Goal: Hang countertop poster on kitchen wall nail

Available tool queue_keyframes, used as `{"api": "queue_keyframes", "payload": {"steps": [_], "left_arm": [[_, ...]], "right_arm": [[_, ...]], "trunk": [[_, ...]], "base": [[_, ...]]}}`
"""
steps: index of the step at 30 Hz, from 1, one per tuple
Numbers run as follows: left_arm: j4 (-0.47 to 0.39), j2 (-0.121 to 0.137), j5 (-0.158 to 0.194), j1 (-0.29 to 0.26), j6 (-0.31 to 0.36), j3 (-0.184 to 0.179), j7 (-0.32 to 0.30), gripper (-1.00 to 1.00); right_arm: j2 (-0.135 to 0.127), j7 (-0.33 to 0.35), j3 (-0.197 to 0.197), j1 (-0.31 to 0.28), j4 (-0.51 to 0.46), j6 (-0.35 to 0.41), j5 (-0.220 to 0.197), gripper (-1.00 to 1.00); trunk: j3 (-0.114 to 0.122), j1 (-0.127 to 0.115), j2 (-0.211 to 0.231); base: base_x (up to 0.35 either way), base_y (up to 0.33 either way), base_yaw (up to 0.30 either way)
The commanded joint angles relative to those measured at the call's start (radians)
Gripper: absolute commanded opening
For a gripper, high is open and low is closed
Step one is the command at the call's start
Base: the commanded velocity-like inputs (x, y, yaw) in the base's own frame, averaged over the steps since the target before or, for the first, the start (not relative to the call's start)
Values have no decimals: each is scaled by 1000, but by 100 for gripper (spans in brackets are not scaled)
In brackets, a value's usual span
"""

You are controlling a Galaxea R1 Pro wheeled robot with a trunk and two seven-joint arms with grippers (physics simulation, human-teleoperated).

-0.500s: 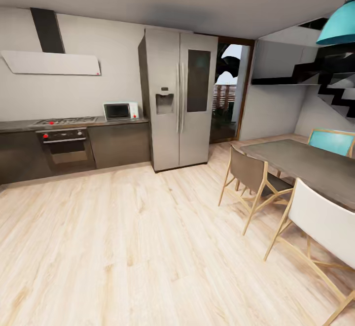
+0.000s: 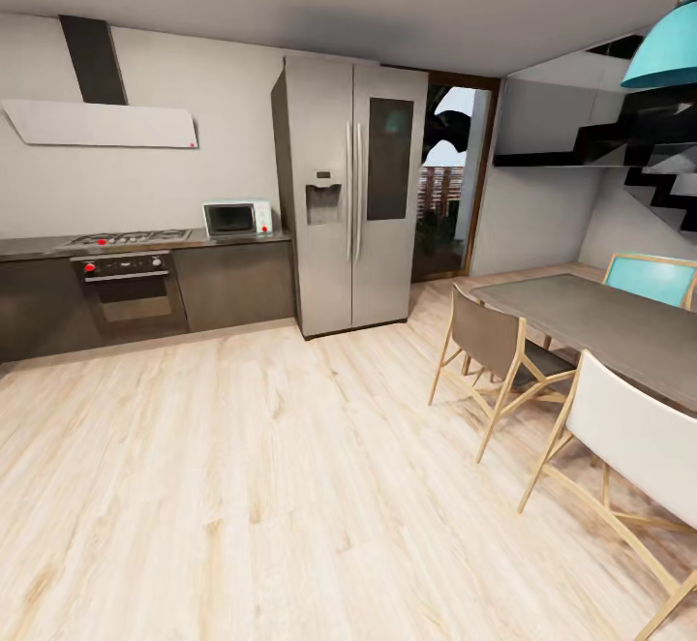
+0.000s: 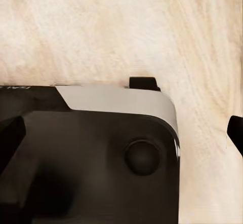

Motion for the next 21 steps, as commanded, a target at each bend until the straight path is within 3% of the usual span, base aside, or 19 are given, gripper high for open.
{"api": "queue_keyframes", "payload": {"steps": [1,15,16,21], "left_arm": [[-7,0,0,1,-7,0,-1,100],[-86,-15,-2,-13,-30,3,18,100],[-559,-15,-2,-13,-45,3,18,100],[-636,-16,-3,-13,-75,6,19,100]], "right_arm": [[0,0,0,-6,-5,-9,0,100],[-23,-4,-5,-28,-73,-75,-11,100],[-24,-4,-5,-28,-323,-212,-11,100],[-27,-3,-5,-29,-376,-219,-10,100]], "trunk": [[-1,0,0],[-1,0,0],[-1,0,0],[-1,0,0]], "base": [[0,0,0],[0,0,0],[0,0,0],[0,0,0]]}}
